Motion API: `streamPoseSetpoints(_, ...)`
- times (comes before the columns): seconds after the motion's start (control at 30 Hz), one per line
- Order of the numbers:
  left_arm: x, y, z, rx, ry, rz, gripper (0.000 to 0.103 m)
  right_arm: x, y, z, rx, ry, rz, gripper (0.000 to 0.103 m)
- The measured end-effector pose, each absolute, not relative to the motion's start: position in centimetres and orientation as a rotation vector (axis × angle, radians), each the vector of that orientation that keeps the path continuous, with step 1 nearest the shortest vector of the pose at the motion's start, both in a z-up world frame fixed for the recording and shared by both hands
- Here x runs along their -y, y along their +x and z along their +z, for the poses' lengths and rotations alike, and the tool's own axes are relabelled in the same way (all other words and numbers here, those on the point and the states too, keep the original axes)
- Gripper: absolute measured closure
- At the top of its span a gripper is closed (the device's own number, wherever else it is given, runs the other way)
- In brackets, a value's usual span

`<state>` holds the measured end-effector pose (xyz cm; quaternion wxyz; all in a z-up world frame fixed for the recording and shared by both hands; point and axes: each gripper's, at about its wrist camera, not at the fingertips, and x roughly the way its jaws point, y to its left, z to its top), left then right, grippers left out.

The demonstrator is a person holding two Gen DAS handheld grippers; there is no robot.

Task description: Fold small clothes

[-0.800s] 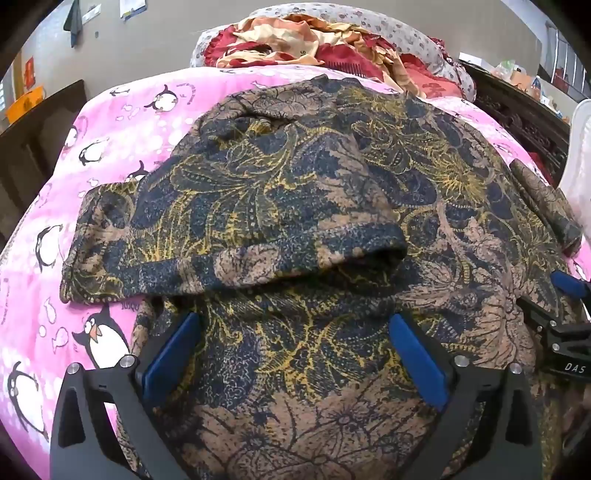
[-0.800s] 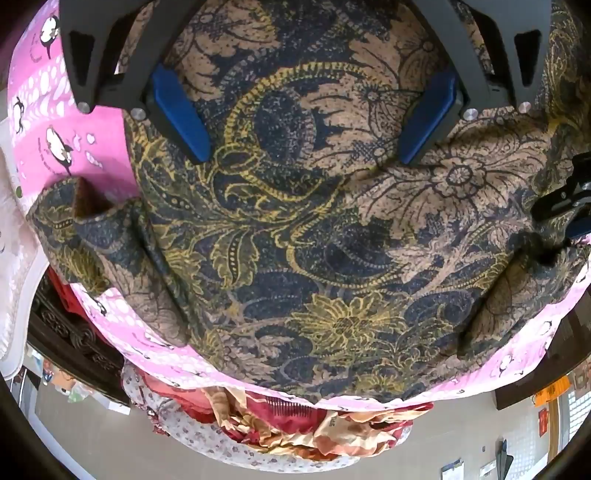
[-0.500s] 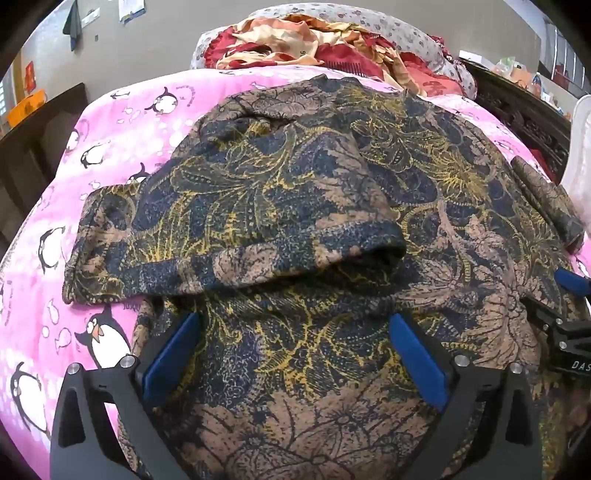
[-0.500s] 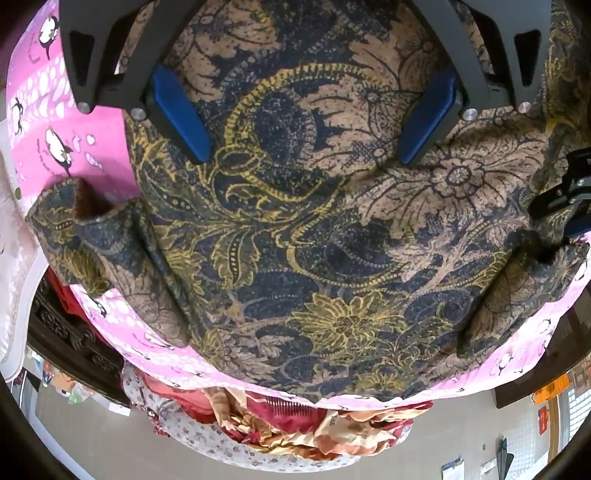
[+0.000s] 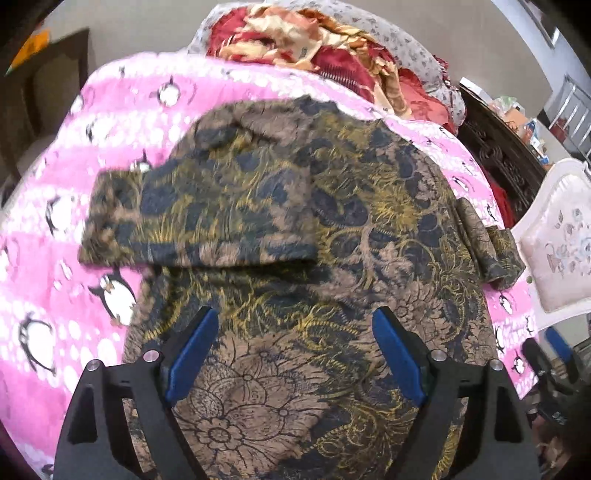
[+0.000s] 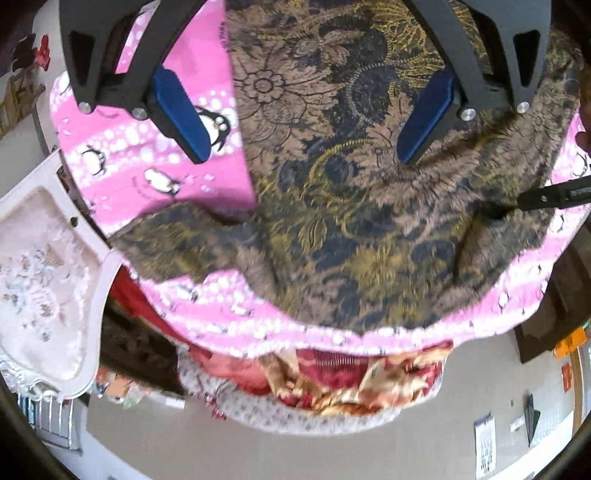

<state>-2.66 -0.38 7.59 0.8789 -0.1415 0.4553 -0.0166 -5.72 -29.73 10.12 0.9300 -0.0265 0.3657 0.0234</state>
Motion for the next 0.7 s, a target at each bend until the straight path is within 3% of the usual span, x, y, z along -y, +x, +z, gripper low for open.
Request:
streamPoseSetpoints(0.2, 1.3, -2.2, 9.7, -0.970, -0.229, -0.013, 0.036, 29.0, -6.3, 12.5, -0.661, -0.069, 0.049, 0.001)
streamPoseSetpoints(0.7, 3.3, -3.7, 10.0, -0.906, -0.161, -0.022, 0.035, 29.0, -7.0, 12.6, -0.646, -0.059, 0.076, 0.001)
